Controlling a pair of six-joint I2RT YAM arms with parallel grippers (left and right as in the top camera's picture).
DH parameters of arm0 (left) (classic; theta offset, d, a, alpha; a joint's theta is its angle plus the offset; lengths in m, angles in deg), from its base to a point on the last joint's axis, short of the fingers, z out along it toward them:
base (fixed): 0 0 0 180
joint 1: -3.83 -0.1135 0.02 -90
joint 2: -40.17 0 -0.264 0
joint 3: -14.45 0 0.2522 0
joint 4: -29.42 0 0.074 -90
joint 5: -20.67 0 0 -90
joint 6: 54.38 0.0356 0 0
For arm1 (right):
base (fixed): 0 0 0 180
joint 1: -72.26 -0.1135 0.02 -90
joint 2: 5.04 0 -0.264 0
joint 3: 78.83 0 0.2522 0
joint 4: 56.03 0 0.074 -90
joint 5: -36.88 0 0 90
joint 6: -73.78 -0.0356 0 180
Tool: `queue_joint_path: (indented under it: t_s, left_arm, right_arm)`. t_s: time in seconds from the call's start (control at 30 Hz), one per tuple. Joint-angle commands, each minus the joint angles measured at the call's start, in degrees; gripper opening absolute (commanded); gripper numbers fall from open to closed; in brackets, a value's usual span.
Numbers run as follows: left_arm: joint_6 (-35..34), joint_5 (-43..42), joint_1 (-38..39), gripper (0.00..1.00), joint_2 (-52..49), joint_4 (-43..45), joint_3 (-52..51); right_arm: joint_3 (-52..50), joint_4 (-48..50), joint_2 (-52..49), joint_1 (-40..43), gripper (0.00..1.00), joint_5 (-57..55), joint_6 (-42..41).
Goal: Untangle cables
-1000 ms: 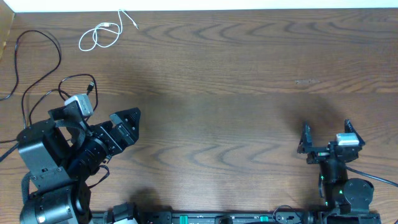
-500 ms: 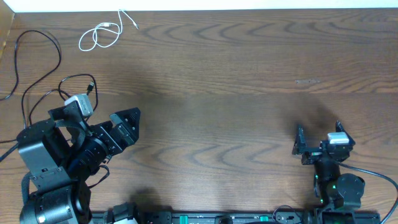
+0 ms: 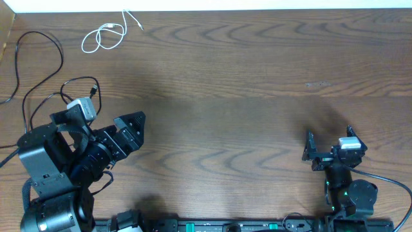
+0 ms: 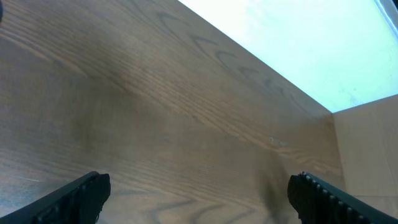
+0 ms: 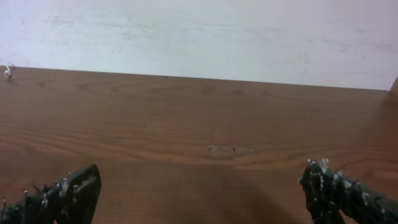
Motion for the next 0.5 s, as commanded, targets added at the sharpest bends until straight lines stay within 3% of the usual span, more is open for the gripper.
queue_joint_path:
  t_s: [0.0, 0.47]
  left_arm:
    - [1.2, -0.3, 0.1, 0.96, 0.0, 0.0, 0.4]
    - [1.2, -0.3, 0.1, 0.96, 0.0, 0.0, 0.4]
  right_arm:
    - [-0.2, -0.3, 0.2, -0.4, 0.99, -1.1, -0.1]
    - [-0.2, -0.8, 0.2, -3.8, 0.99, -3.9, 0.7]
